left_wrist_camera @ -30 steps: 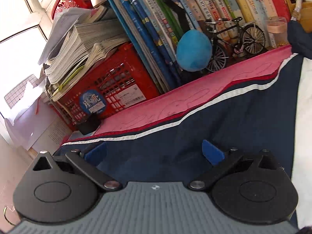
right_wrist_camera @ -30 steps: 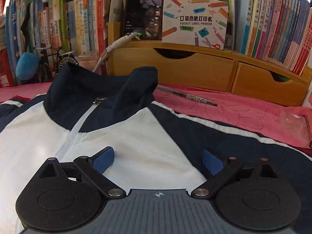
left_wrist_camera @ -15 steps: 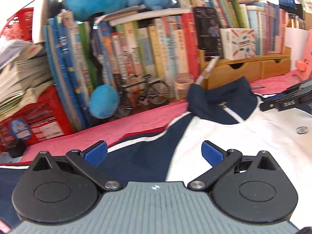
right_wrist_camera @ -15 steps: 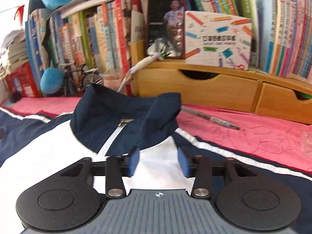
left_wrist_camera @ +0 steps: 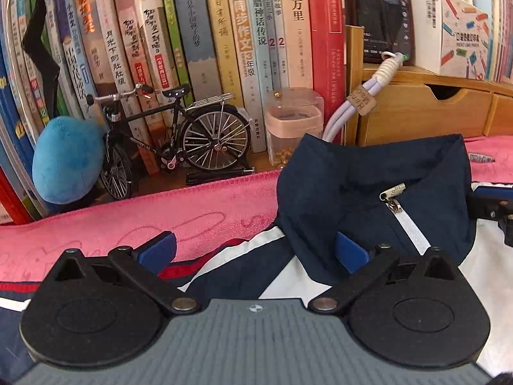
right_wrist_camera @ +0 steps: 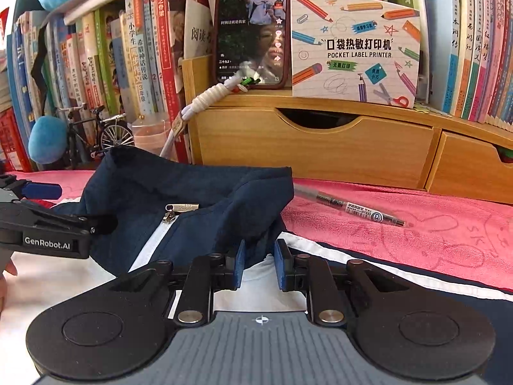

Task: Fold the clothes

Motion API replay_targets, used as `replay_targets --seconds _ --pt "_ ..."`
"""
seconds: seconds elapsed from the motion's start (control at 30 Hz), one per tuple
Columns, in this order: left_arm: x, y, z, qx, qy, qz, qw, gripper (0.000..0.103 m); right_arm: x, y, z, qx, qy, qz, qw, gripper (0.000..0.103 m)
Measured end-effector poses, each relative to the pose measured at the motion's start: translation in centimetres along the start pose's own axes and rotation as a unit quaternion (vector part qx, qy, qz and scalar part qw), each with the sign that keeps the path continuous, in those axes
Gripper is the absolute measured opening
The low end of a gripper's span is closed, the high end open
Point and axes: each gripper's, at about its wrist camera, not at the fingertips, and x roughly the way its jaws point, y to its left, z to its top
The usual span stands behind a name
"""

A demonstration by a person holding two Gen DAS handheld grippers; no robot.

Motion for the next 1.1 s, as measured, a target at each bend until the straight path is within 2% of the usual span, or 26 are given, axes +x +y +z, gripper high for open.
replay_targets --seconds 0.03,0.07,0.13,0.2,0.27,0.33,0.47,0.53,0.63,0.7,0.77,0.8,0.83,0.9,1.0,1.1 --pt "0.3 0.4 0.1 -0.014 0.004 -0.005 0.9999 0.103 0.2 -0.2 0.1 0.006 0.001 -0.011 1.000 0.032" --pt "0.3 0.3 0.1 -0.011 0.002 -0.001 0.9999 0.103 0.4 -0.4 0.3 0.014 0.002 -0.020 1.000 0.047" --pt "0.3 -0.3 0.1 0.003 -0.003 0.012 0.9999 0.103 0.9 -1.3 0.5 0.037 0.003 -0.031 0.999 0.059" --pt "0.3 -0.6 0.3 0.015 -0.007 0.024 0.9996 0.103 1.4 -2.0 0.8 0.056 0.005 -0.042 0.998 0.065" --pt "0.7 -0.6 0.7 0.018 -0.008 0.031 0.9993 0.103 2.0 -2.2 1.1 0.058 0.014 -0.064 0.996 0.084" --pt "1.0 -0.2 1.0 0.009 -0.006 0.030 0.9995 0.103 2.5 -2.6 1.3 0.067 0.018 -0.072 0.995 0.093" --pt "1.4 1.2 1.2 -0.034 0.009 0.015 0.9993 0.103 3.2 -3.1 1.6 0.077 0.025 -0.084 0.993 0.103" --pt "1.5 1.6 1.2 -0.049 0.012 0.010 0.9987 0.103 3.3 -3.4 1.6 0.081 0.023 -0.082 0.993 0.103" --pt "1.3 0.8 1.4 -0.022 0.001 0.025 0.9994 0.103 2.7 -3.8 1.6 0.080 0.014 -0.053 0.995 0.103" --pt "0.3 0.3 1.5 0.012 -0.012 0.038 0.9991 0.103 0.6 -3.2 1.5 0.049 0.003 -0.048 0.998 0.103" --pt "-1.7 0.5 1.1 -0.006 -0.025 0.033 0.9991 0.103 -2.7 -2.6 0.6 0.022 -0.038 -0.014 0.999 0.103" --pt "-2.8 0.8 0.7 -0.024 -0.024 0.011 0.9994 0.103 -4.4 -2.3 -0.1 0.011 -0.051 0.020 0.998 0.103" --pt "-4.0 1.1 0.3 -0.041 -0.023 -0.013 0.9988 0.103 -5.8 -2.0 -0.8 0.002 -0.052 0.058 0.997 0.103" --pt "-6.8 1.0 -1.1 -0.033 -0.023 -0.066 0.9970 0.103 -8.0 -0.8 -2.1 -0.020 -0.024 0.133 0.991 0.103" --pt "-12.7 -0.2 -4.0 0.059 -0.052 -0.116 0.9902 0.103 -13.4 2.1 -5.2 -0.083 0.017 0.250 0.965 0.103" --pt "-18.4 -0.6 -6.9 0.149 -0.056 -0.165 0.9735 0.103 -18.3 5.2 -8.4 -0.166 0.015 0.286 0.944 0.103"
